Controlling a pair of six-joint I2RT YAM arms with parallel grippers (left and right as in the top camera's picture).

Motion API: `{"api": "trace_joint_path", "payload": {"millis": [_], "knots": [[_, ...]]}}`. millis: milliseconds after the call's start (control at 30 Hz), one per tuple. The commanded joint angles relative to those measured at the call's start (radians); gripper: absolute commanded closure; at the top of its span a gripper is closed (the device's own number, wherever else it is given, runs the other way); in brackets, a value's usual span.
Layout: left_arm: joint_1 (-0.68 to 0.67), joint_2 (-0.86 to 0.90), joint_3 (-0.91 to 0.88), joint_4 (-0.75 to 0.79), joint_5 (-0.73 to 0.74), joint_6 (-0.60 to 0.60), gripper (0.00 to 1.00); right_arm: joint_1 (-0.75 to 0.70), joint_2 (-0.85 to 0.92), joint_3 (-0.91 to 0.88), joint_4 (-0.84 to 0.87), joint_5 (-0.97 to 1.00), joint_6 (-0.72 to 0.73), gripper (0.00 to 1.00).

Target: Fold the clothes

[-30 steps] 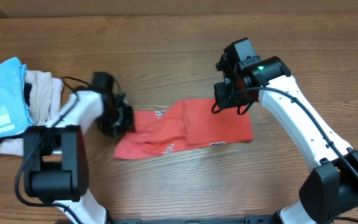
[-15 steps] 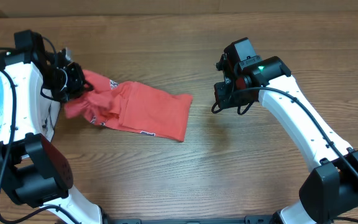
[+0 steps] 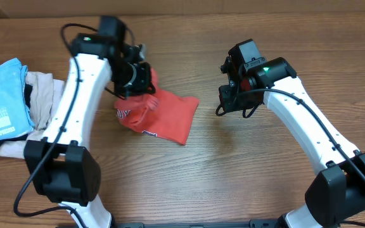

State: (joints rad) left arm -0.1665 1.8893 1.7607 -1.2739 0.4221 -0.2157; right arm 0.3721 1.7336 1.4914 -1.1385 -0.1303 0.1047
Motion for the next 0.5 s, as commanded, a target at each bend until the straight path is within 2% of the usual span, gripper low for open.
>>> {"api": "trace_joint_path", "payload": {"millis": [0,167,467], "knots": [[-0.092,0.014,0.026,-0.012,-0.133,-0.063,0.91,-0.003,-0.004,0.006,0.002,-0.002,0.004,0.69],[-0.185,0.053,0.026,-0.013,-0.179,-0.109,0.91,-0.003,-0.004,0.006,0.000,-0.003,0.004,0.69],[-0.273,0.191,0.026,0.009,-0.156,-0.243,0.92,-0.003,-0.004,0.006,-0.008,-0.002,0.004,0.69]]}}
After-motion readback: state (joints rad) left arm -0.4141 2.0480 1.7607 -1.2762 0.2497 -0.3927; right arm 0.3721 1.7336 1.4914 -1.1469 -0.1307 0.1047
